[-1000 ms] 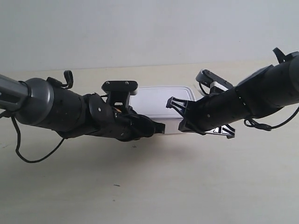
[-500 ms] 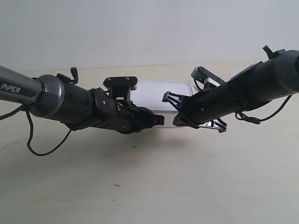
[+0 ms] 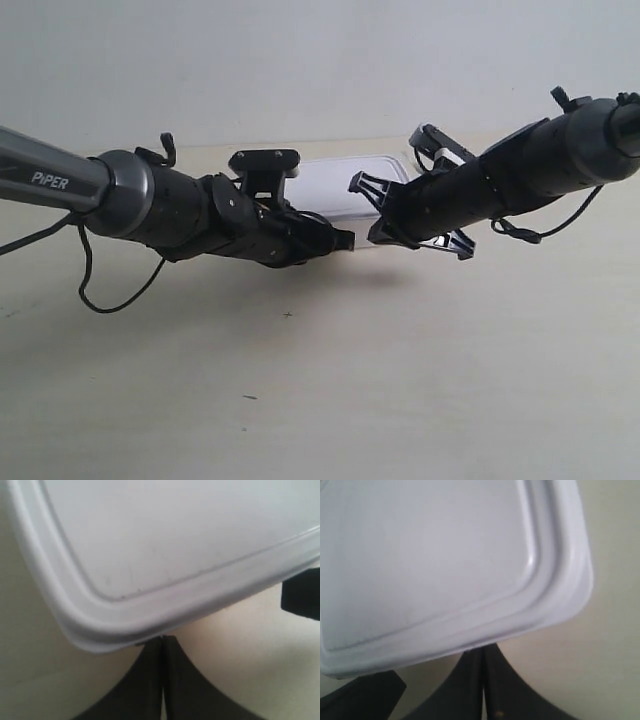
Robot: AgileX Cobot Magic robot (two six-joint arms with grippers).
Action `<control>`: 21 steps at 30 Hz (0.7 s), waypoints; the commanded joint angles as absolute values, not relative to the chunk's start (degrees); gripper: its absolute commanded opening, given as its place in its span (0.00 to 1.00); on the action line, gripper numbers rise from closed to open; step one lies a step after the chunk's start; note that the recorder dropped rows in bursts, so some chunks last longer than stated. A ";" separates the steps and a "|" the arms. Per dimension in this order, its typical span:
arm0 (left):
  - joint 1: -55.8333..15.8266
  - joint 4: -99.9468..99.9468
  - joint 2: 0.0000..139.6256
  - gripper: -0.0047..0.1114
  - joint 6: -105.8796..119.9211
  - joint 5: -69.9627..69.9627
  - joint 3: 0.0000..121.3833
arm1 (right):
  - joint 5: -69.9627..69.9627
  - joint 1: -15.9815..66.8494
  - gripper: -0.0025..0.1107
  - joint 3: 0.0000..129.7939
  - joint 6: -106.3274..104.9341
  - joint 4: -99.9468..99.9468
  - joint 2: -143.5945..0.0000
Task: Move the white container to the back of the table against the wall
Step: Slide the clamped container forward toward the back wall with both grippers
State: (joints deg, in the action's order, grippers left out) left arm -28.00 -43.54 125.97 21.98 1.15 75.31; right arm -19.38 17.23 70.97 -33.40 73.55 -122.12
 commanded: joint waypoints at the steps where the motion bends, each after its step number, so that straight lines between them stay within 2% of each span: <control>1: -27.82 -43.60 128.01 0.04 22.32 0.94 78.46 | -21.09 16.67 0.02 74.71 -33.07 72.93 -124.05; 21: -24.44 -43.60 132.55 0.04 25.45 2.41 84.94 | -21.28 15.80 0.02 85.44 -32.93 72.93 -130.78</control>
State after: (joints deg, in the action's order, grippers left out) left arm -24.88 -43.54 132.74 24.85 1.11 84.45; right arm -21.25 16.59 84.29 -32.76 73.44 -130.47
